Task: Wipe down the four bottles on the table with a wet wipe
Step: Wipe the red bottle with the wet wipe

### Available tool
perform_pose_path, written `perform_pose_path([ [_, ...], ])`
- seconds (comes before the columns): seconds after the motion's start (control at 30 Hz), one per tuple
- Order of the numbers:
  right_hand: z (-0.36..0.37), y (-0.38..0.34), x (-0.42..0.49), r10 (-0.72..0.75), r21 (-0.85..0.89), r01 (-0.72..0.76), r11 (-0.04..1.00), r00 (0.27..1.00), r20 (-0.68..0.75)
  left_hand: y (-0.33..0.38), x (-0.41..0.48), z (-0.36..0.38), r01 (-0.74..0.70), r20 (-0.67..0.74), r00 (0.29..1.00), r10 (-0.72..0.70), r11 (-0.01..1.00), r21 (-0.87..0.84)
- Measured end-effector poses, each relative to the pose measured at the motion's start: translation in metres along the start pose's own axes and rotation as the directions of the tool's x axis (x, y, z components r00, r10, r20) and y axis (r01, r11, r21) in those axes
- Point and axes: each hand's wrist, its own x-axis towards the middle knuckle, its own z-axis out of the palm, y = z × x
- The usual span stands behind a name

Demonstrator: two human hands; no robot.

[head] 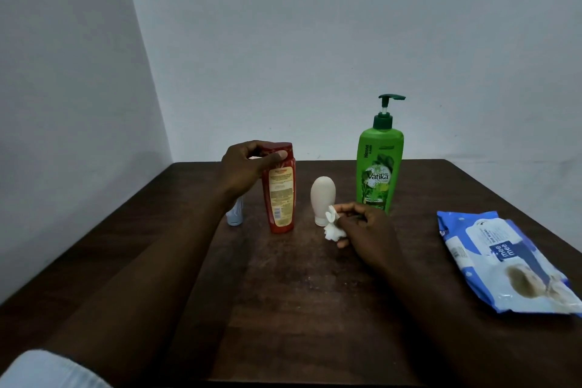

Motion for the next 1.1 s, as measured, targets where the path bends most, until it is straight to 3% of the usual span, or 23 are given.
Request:
perform_pose_path([
  [0.17,0.0,-0.008,-0.003,-0.061,0.114,0.062,0.992,0.998,-0.012,0.0,-0.023,0.005,0.031,0.059,0.998,-0.024,0.992,-0.121],
  [0.3,-0.002,-0.02,-0.006,-0.212,0.122,0.217,0.969,0.976,-0.05,-0.008,-0.043,0.01,0.12,0.114,0.988,-0.1,0.976,-0.184],
  [0.43,-0.004,-0.041,-0.012,-0.255,0.227,0.243,0.943,0.967,0.025,-0.015,-0.053,0.01,0.159,0.117,0.984,-0.131,0.948,-0.276],
  [0.57,0.003,-0.064,-0.014,-0.404,-0.088,0.409,0.908,0.912,0.069,-0.02,-0.058,0.013,0.182,0.156,0.979,-0.129,0.899,-0.398],
  [0.83,0.024,-0.087,-0.001,-0.555,-0.271,0.562,0.782,0.825,0.109,-0.034,-0.056,0.02,0.252,0.237,0.96,-0.146,0.818,-0.517],
  [1.1,0.025,-0.077,-0.003,-0.539,-0.319,0.567,0.76,0.823,0.18,-0.041,-0.055,0.021,0.266,0.231,0.96,-0.157,0.764,-0.588],
])
